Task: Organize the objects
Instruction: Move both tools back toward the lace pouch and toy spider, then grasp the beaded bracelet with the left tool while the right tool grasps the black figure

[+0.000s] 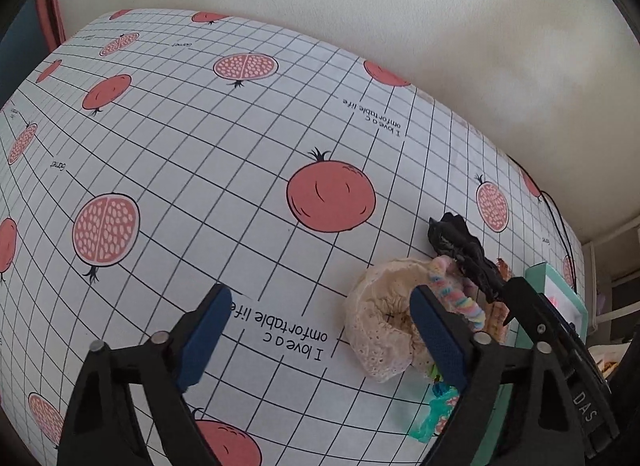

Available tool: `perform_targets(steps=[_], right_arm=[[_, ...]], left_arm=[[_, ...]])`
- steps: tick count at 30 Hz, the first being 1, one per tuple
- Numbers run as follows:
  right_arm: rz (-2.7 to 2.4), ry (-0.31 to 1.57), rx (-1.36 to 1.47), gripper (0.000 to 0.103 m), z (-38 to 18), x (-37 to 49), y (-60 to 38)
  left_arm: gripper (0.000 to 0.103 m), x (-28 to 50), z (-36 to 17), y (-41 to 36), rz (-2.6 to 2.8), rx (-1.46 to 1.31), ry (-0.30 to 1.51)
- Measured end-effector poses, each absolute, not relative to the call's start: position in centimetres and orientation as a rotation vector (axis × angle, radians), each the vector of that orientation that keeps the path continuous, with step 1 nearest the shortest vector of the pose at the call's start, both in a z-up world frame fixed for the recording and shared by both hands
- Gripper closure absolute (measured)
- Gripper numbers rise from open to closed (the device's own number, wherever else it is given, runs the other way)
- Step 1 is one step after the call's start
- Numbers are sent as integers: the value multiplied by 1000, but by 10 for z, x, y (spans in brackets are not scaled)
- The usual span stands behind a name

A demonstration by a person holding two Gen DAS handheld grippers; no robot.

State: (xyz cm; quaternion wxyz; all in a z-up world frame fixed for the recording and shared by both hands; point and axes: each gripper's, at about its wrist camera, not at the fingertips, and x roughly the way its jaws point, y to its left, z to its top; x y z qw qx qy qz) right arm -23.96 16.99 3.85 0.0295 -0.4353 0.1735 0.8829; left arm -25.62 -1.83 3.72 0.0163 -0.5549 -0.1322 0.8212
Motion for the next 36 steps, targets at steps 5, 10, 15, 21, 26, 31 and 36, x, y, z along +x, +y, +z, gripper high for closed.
perform_targets(steps=[5,10,15,21,26,31,36], right_arm=[[2736,554,-1339,20,33,-240,172],[2735,584,-1340,26,29,-240,176],[2747,596,-1331,33,27,-242,176],[2753,627,-1319,40,27,-241,181],[2756,647,-1301,40,31,-239,186],[2763,625,-1322,42,31,-238,182],[2776,605,-1336,45,31,-239,178]], left_arm=[[17,-258,35,-11,2548,-1714,-414],[23,-259,39,-10,2567,-1693,-434],[33,-261,41,-19,2605,-1673,-489],[42,-263,47,-20,2604,-1605,-563],[43,-263,53,-13,2592,-1565,-562],[50,-263,55,-4,2556,-1557,-571],[53,-263,54,1,2521,-1559,-583]])
